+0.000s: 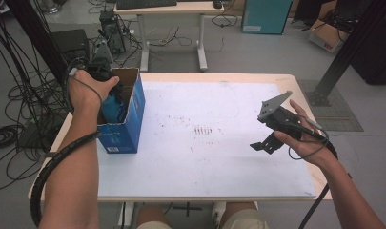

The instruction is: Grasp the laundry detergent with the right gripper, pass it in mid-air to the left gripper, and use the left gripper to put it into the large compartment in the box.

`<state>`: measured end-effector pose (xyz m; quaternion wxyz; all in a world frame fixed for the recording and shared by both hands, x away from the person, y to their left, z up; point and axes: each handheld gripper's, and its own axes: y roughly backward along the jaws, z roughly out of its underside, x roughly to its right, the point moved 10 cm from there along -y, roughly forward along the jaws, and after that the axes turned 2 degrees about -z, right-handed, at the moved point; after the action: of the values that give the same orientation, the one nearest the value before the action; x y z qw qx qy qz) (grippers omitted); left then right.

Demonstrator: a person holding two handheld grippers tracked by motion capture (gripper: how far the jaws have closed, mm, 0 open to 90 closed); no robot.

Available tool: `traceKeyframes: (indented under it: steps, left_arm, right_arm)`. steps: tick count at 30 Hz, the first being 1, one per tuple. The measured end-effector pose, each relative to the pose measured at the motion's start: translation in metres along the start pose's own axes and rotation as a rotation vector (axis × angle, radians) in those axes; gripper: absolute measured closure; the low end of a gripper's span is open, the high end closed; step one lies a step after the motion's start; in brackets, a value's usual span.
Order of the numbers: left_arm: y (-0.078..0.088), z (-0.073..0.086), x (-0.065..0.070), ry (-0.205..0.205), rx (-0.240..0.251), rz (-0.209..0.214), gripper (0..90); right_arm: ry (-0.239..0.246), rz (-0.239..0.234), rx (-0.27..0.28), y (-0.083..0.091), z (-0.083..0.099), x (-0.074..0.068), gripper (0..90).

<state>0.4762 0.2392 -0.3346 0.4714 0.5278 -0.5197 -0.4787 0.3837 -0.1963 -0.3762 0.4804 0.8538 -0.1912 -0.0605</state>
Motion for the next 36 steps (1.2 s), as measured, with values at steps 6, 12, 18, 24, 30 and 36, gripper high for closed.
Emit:
traceKeyframes:
  steps: [6, 12, 18, 24, 30, 36]
  left_arm:
    - [-0.008, 0.000, 0.003, -0.009, 0.002, -0.003, 37.0]
    - [-0.016, 0.000, 0.006, -0.018, 0.002, -0.013, 37.0]
    - [-0.024, 0.003, 0.007, -0.024, -0.006, -0.006, 36.9]
    - [-0.036, 0.008, 0.007, -0.028, -0.016, -0.001, 36.8]
    - [-0.036, 0.008, 0.007, -0.031, -0.021, 0.001, 36.8]
    - [-0.037, 0.007, 0.005, -0.029, -0.020, 0.009, 36.6]
  right_arm:
    - [0.002, -0.004, 0.003, -0.002, 0.000, 0.000, 4.5]
    - [-0.007, -0.001, -0.003, -0.003, 0.004, 0.000, 4.5]
    - [-0.014, 0.001, -0.003, -0.003, 0.007, 0.002, 4.5]
    - [-0.020, -0.003, -0.009, -0.006, 0.010, 0.001, 4.5]
    - [-0.014, 0.000, -0.017, -0.006, 0.011, 0.004, 4.5]
    - [-0.005, 0.006, -0.029, -0.006, 0.012, 0.007, 4.6]
